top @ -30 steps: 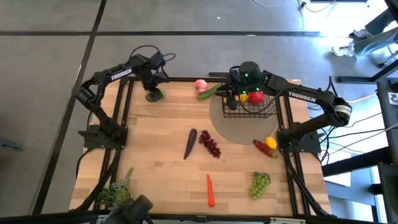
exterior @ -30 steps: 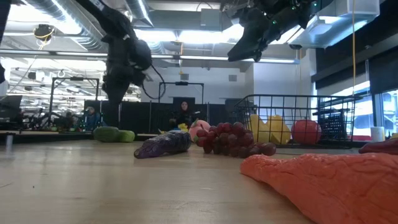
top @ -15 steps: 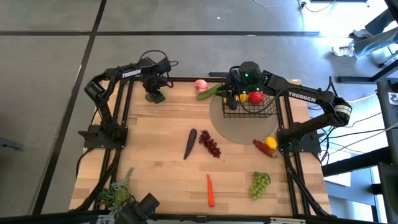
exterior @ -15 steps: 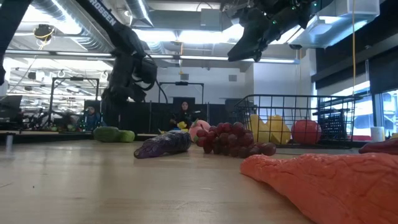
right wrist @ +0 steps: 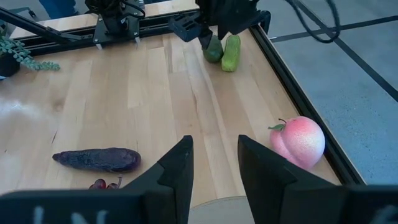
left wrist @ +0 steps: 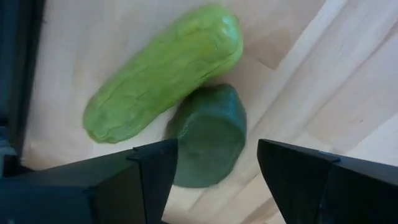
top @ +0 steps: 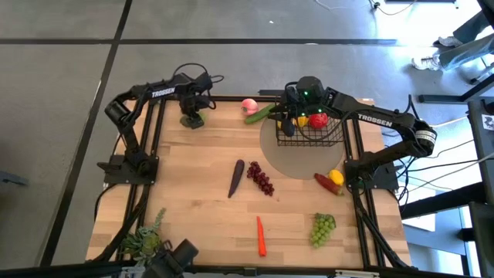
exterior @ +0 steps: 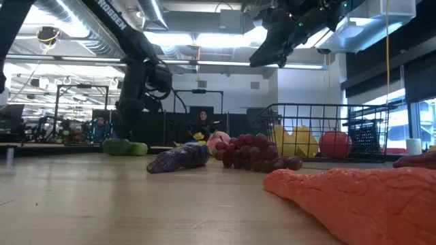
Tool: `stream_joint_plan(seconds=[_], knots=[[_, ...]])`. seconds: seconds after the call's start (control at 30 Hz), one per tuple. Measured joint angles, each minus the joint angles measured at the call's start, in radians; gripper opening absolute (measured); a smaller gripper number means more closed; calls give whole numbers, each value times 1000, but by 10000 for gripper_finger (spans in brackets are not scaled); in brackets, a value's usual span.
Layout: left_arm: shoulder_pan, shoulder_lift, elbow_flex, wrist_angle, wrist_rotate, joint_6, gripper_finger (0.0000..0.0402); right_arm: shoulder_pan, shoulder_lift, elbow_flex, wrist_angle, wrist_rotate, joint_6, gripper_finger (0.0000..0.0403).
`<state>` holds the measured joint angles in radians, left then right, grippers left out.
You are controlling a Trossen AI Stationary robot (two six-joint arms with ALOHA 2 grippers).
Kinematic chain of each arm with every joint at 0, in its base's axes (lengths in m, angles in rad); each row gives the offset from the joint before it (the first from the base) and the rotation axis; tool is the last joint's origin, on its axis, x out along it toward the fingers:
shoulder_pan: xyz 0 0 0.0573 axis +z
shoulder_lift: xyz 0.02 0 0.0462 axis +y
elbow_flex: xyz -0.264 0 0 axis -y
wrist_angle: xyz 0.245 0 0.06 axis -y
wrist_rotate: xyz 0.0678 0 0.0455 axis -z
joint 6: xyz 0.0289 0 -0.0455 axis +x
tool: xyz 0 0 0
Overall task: Build produce basket
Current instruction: Put the green lime into the black wire basket
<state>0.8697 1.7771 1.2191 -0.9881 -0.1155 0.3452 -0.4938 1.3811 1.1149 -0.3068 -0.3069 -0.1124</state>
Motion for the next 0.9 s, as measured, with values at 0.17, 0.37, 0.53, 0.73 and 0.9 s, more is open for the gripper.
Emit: stream_joint_plan(seconds=[0.17, 0.37, 0.53, 0.73, 0.9], knots=[[-1, 0, -47, 7, 60, -13, 212, 0, 0, 0, 0, 0, 0, 118], [-29, 0, -52, 6, 120, -81, 212, 0, 0, 0, 0, 0, 0, 118], [-56, -3, -37, 2, 134, -75, 212, 0, 0, 0, 0, 0, 0, 118], [-58, -44, 16, -64, 128, -47, 212, 0, 0, 0, 0, 0, 0, 118], [-58, -46, 47, -197, 126, -30, 212, 0, 0, 0, 0, 0, 0, 118]])
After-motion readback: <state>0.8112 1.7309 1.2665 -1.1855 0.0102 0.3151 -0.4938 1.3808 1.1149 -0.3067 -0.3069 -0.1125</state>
